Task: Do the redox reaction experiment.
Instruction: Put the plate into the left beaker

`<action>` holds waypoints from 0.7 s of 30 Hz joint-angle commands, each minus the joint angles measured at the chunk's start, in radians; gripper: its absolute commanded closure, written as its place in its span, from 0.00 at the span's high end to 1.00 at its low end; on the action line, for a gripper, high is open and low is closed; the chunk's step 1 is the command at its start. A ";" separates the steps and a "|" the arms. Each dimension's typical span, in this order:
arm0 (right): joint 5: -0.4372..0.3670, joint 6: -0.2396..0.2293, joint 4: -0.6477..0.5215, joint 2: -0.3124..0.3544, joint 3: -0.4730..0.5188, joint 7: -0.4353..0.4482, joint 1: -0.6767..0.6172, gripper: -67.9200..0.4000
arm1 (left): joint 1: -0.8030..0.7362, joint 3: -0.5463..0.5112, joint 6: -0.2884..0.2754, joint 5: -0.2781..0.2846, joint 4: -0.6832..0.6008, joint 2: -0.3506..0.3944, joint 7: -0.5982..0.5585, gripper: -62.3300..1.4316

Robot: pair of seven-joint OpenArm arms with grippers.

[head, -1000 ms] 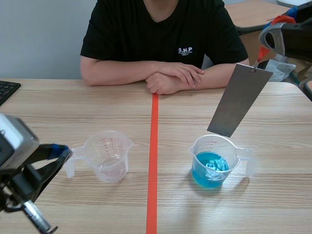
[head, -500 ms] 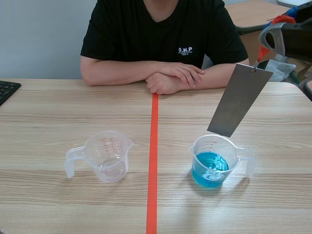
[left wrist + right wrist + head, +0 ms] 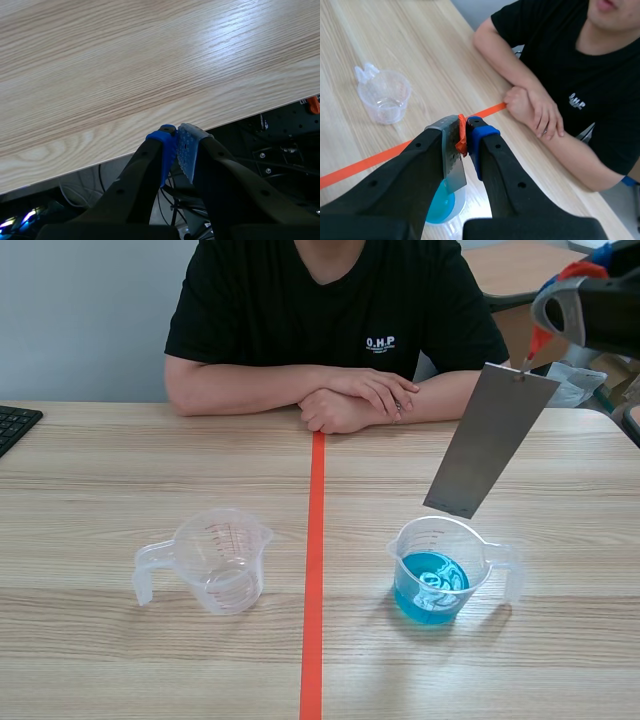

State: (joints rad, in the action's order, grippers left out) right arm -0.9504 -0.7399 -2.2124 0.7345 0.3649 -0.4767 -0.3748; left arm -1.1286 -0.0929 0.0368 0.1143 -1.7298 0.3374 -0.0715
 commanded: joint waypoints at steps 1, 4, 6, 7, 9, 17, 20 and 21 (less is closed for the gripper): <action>-0.007 -0.006 -0.012 0.008 -0.005 0.015 0.037 0.03 | -0.016 0.003 0.001 0.002 -0.004 -0.005 -0.010 0.10; -0.008 -0.006 -0.012 0.008 -0.023 0.015 0.072 0.03 | -0.019 0.003 -0.005 0.002 -0.003 -0.011 -0.007 0.10; -0.007 -0.006 -0.012 0.008 -0.045 0.014 0.096 0.03 | -0.018 0.003 -0.005 0.002 -0.003 -0.013 -0.006 0.10; -0.007 -0.006 -0.012 0.008 -0.058 0.014 0.107 0.03 | -0.018 0.003 -0.004 0.002 -0.003 -0.013 -0.006 0.10; -0.007 -0.006 -0.012 0.007 -0.091 0.014 0.132 0.03 | -0.018 0.003 -0.005 0.002 -0.003 -0.013 0.001 0.10; 0.005 0.026 -0.006 -0.023 -0.254 0.003 0.265 0.03 | -0.018 0.003 -0.005 0.002 -0.003 -0.013 0.017 0.10; 0.024 0.044 0.001 -0.055 -0.331 -0.020 0.318 0.03 | -0.018 0.003 -0.005 0.002 -0.003 -0.013 0.016 0.10; 0.037 0.044 0.003 -0.068 -0.358 -0.027 0.337 0.03 | -0.018 0.003 -0.005 0.002 -0.003 -0.013 0.016 0.10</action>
State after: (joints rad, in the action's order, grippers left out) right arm -0.9150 -0.6998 -2.2105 0.6743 0.0086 -0.5121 -0.0582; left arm -1.1381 -0.0921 0.0299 0.1143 -1.7229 0.3325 -0.0414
